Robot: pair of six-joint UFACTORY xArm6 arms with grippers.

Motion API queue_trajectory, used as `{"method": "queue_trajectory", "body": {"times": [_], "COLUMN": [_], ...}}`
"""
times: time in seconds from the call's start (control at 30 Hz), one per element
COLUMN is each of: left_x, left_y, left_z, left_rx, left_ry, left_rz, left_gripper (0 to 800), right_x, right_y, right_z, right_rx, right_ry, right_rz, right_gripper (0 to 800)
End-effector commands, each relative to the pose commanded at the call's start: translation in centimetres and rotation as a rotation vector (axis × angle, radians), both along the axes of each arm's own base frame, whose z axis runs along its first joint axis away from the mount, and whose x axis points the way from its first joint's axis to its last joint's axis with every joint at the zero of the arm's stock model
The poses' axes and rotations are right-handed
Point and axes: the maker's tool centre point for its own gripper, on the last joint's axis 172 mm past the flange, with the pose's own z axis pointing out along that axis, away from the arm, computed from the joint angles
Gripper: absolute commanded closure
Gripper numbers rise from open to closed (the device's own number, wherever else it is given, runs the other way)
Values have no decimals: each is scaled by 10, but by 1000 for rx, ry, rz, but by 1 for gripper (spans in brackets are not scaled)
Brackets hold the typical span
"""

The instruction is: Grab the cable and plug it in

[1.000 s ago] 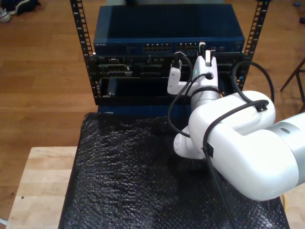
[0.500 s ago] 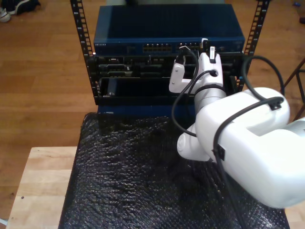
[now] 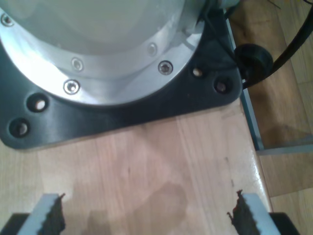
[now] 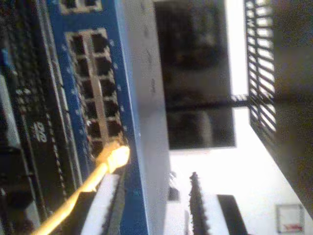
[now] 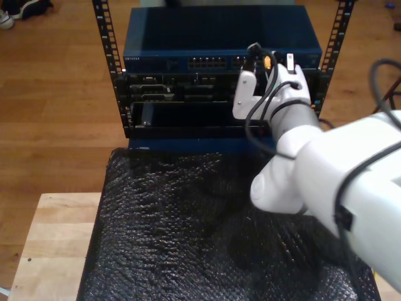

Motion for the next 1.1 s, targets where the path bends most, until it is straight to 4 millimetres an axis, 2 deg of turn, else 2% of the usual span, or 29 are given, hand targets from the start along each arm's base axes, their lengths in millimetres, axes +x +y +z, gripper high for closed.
{"method": "queue_trajectory", "body": {"times": [0.13, 0.27, 0.33, 0.4, 0.5, 0.63, 0.8, 0.9, 1.1], "left_x": [0, 0, 0, 0, 0, 0, 0, 0, 0], "left_y": [0, 0, 0, 0, 0, 0, 0, 0, 0], "left_z": [0, 0, 0, 0, 0, 0, 0, 0, 0], "left_rx": [0, 0, 0, 0, 0, 0, 0, 0, 0], "left_ry": [0, 0, 0, 0, 0, 0, 0, 0, 0], "left_rz": [0, -2, -2, 0, 0, 0, 0, 0, 0], "left_gripper": [0, 0, 0, 0, 0, 0, 0, 0, 0], "right_x": [0, 0, -4, -13, -27, -49, -83, -98, -150], "right_y": [-28, -46, -56, -75, -101, -133, -188, -213, -277], "right_z": [-8, -20, -23, -26, -23, -30, -43, -39, -61], "right_rx": [6, 1, -14, -44, -103, -191, -291, -337, -432], "right_ry": [123, 248, 306, 350, 392, 498, 666, 708, 889], "right_rz": [-8, 4, 15, 18, 22, 28, 4, -1, 25], "right_gripper": [399, 303, 269, 246, 234, 223, 184, 155, 61]}}
